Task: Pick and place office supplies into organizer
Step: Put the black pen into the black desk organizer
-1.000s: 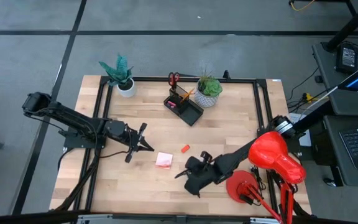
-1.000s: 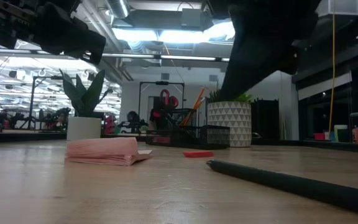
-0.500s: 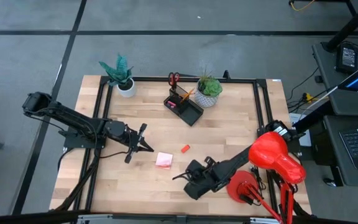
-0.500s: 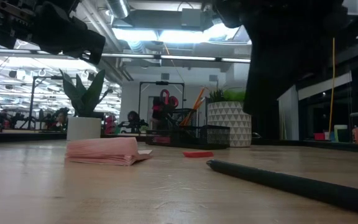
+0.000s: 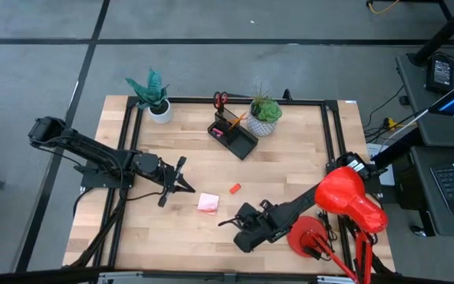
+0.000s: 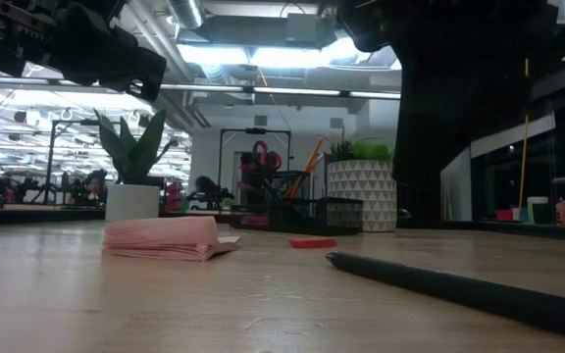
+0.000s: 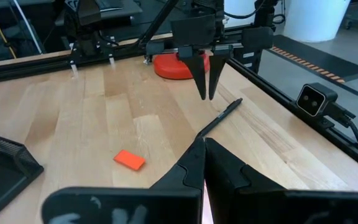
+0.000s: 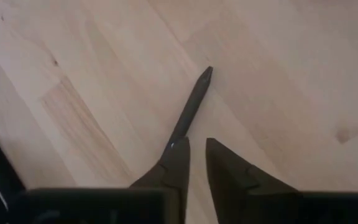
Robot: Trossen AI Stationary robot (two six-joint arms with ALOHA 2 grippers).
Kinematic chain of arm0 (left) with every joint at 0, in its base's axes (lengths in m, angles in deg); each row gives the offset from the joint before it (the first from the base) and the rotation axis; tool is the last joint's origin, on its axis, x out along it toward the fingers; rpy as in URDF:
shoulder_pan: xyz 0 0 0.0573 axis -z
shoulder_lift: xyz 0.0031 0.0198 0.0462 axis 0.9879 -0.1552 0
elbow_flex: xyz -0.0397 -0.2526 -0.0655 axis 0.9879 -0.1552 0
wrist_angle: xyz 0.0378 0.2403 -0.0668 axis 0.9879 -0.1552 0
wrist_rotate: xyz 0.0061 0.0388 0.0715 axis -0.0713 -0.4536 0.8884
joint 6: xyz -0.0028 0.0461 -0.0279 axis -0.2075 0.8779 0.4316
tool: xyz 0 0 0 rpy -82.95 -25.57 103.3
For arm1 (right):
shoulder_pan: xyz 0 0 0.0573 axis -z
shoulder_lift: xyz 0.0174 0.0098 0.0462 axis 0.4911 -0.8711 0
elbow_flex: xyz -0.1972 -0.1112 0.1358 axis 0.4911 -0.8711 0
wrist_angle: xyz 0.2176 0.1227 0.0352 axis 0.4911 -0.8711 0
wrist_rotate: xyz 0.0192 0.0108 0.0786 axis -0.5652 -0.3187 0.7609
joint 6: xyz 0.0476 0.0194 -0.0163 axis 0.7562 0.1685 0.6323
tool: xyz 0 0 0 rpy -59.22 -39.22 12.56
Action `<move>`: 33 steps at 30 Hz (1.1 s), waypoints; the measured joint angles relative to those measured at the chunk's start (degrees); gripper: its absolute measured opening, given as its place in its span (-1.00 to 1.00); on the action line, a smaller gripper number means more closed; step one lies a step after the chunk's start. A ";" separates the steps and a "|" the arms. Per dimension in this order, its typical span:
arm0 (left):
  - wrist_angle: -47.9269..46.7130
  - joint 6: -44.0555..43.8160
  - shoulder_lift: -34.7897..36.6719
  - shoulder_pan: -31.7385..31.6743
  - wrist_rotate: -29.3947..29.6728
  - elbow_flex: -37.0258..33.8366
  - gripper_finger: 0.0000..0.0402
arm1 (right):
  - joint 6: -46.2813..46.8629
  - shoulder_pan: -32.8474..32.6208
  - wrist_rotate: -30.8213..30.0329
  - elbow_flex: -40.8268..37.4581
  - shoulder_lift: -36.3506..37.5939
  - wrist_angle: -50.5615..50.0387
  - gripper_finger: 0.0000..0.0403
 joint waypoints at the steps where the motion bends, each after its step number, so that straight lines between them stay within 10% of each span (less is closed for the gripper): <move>1: 0.00 0.00 0.00 0.00 0.00 0.00 -0.99 | 0.16 0.00 0.52 0.00 0.00 0.00 -0.69; 33: -0.44 0.00 0.00 0.00 0.31 0.00 -0.98 | 1.65 0.26 0.97 -0.07 -3.63 3.61 -0.46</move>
